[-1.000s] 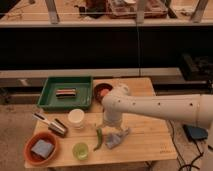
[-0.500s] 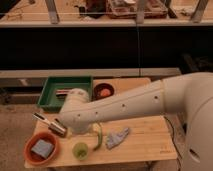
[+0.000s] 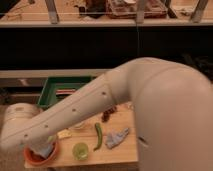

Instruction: Wipe table surface with sponge

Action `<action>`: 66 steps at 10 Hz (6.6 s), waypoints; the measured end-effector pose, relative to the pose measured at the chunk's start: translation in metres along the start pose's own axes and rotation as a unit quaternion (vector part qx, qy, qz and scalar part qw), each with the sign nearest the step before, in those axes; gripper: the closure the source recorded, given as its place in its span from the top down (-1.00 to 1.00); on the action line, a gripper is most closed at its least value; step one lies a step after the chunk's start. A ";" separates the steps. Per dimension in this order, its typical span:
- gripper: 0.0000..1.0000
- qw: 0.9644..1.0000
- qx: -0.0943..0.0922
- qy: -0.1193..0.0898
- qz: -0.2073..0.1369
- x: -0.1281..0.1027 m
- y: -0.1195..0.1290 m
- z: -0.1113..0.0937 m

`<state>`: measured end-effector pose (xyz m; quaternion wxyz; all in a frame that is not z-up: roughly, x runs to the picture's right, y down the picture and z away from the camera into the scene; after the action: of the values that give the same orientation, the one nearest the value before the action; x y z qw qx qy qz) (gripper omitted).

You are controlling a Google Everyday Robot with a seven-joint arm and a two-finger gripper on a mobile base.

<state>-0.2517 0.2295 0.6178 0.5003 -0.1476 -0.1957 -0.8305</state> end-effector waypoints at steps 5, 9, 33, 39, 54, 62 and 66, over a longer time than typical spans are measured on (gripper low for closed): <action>0.60 0.986 -0.047 -0.015 -0.162 0.026 -0.117 0.021; 0.60 0.985 -0.045 -0.014 -0.163 0.048 -0.125 0.023; 0.60 0.976 0.044 -0.065 -0.204 0.042 -0.068 0.095; 0.60 0.974 0.054 -0.078 -0.207 0.046 -0.078 0.115; 0.10 0.974 0.053 -0.080 -0.205 0.049 -0.072 0.120; -0.33 0.981 0.097 -0.021 -0.167 0.047 -0.021 0.091; -0.33 0.986 0.104 0.020 -0.127 0.036 0.043 0.041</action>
<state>-0.2282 0.2033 0.6772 0.4076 -0.0518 -0.2876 -0.8651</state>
